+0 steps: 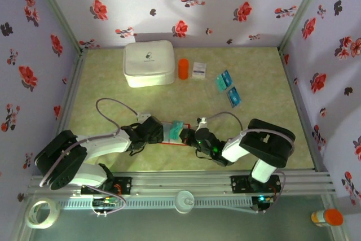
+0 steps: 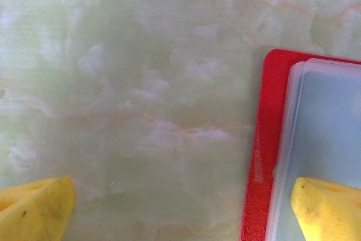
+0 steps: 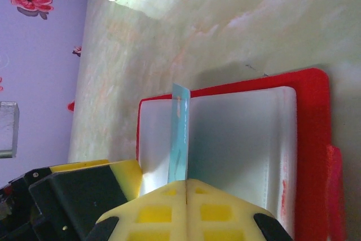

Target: Put the credit cards into the card holder

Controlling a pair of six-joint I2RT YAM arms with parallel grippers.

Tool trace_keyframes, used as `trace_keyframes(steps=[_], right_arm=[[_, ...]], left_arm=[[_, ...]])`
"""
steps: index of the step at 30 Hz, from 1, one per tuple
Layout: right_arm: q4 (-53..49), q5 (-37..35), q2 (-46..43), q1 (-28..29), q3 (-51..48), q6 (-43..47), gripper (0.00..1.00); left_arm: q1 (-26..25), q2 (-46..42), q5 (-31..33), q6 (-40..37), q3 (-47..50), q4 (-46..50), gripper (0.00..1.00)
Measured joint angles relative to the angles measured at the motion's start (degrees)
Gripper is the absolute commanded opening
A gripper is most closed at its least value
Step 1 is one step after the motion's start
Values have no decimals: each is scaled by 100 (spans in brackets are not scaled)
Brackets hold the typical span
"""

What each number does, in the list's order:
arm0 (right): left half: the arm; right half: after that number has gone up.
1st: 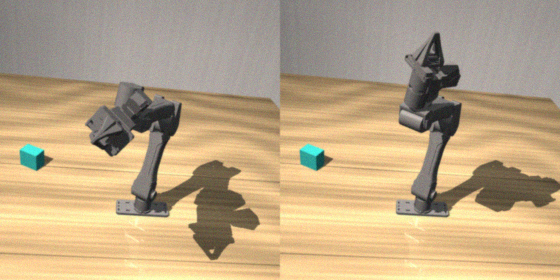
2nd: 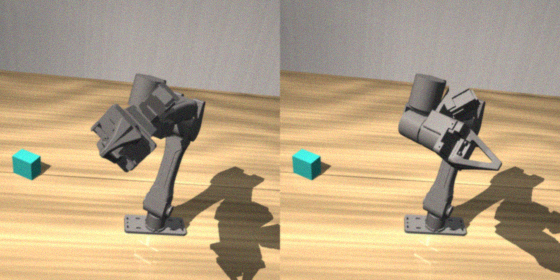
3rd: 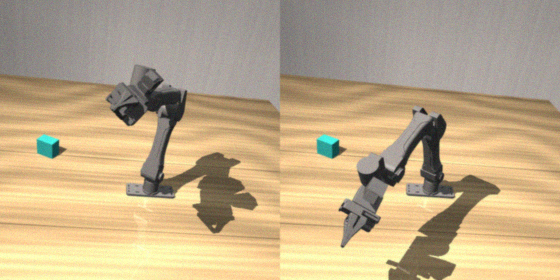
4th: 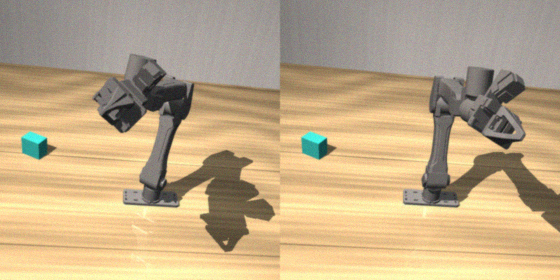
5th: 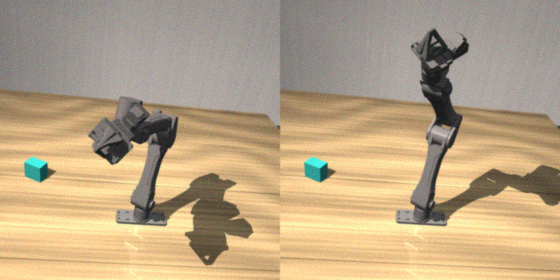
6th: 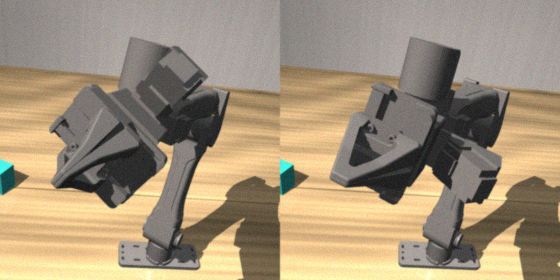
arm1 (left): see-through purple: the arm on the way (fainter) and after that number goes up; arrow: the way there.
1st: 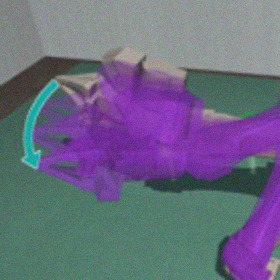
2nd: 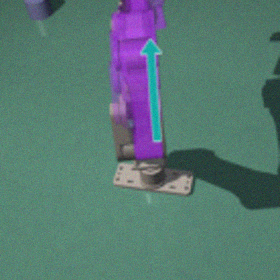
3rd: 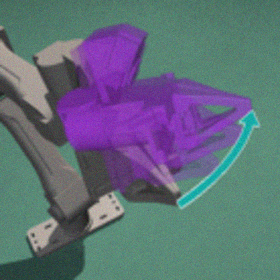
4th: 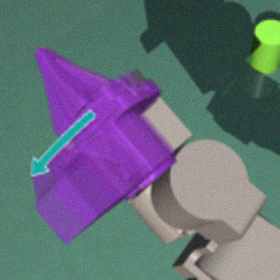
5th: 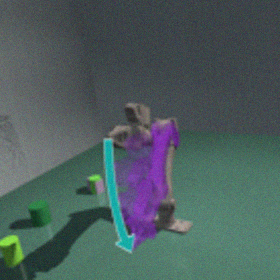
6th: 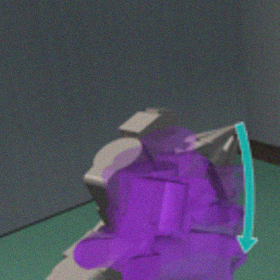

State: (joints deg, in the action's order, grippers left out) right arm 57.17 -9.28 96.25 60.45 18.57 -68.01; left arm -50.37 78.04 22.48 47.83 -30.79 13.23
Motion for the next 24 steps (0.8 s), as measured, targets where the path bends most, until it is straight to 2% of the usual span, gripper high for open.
trace_keyframes(steps=[15, 24], right_arm=[[361, 0, 118, 37, -122, -111, 0], [732, -9, 474, 72, -184, -208, 0]], left_arm=[[0, 0, 0, 11, 0, 0, 99], [0, 0, 0, 11, 0, 0, 99]])
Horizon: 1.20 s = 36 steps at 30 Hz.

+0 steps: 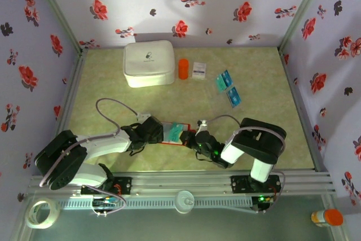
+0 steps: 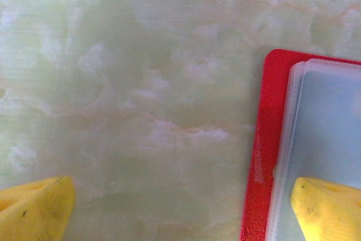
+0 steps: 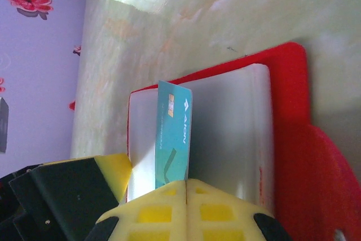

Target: Put the credit cards into the card holder

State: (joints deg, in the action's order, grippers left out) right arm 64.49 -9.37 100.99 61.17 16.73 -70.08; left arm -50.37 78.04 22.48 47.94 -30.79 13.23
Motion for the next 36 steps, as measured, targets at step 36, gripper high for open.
trace_keyframes(steps=[36], right_arm=[[-1047, 205, -417, 35, 190, -155, 0]], left_arm=[[0, 0, 2, 0, 0, -15, 99]])
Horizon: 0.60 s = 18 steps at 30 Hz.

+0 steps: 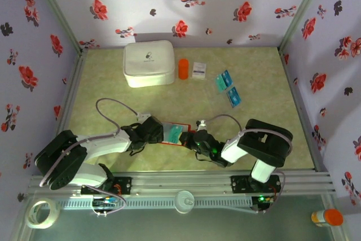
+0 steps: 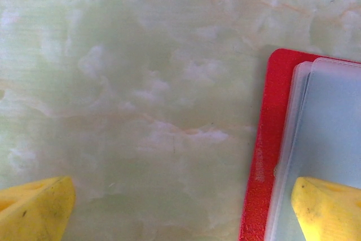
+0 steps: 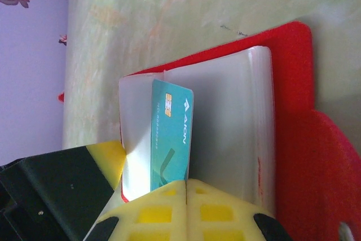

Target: Put the credit cards into the card holder

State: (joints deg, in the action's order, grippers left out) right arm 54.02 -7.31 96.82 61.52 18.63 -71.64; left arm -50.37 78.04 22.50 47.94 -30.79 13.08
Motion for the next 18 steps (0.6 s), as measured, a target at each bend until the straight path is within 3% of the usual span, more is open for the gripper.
trace_keyframes(steps=[18], right_arm=[[-457, 625, -7, -262, 278, -42, 0]], left_arm=[[0, 0, 11, 7, 39, -68, 99]])
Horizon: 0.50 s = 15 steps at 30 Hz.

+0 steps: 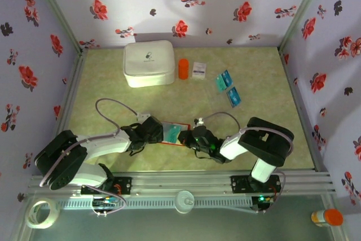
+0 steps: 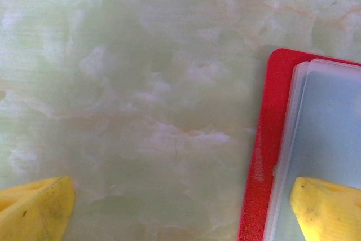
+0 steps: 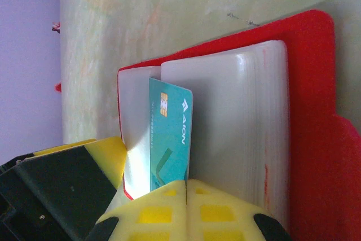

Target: Put the credit cards into the card holder

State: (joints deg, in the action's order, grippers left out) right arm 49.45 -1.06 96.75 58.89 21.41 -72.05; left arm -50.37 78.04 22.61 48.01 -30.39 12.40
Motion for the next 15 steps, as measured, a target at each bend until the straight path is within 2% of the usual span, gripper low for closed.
trace_keyframes(steps=[6, 7, 12, 15], right_arm=[[-208, 232, 39, -81, 173, 2, 0], [-232, 269, 50, -94, 203, 4, 3], [-494, 586, -70, -227, 350, 122, 35], [-1191, 713, -426, -306, 505, 387, 47]], left_arm=[[-4, 0, 13, 15, 20, -42, 99], [-4, 0, 15, 15, 20, -42, 99], [-4, 0, 17, 13, 24, -50, 99], [-4, -2, 35, 15, 44, -87, 99]])
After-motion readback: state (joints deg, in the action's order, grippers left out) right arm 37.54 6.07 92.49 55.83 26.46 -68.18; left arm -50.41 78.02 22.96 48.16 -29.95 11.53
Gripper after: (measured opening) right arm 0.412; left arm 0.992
